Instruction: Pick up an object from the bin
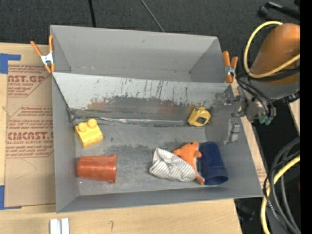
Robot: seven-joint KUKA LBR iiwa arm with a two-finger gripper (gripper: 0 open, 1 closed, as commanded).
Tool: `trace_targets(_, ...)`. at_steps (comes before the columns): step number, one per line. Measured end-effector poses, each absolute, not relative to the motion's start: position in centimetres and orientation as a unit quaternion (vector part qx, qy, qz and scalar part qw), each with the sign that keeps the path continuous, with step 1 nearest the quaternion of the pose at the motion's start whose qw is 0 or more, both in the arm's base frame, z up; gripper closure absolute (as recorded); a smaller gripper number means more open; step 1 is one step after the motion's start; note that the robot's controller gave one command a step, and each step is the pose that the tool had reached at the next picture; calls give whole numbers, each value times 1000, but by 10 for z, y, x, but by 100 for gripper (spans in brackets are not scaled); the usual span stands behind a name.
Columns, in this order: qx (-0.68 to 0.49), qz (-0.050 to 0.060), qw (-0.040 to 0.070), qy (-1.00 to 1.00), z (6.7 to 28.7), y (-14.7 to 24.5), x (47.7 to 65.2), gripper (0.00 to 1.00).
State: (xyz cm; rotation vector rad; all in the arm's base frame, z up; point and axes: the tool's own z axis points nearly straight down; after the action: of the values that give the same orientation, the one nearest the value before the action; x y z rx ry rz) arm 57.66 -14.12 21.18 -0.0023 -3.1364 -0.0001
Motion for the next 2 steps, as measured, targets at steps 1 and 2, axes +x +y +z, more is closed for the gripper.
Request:
trace_targets(1, 0, 1, -1, -1000, 217, -141, 578, 0)
trace_targets(2, 34, 1, -4, -999, 175, -118, 569, 0)
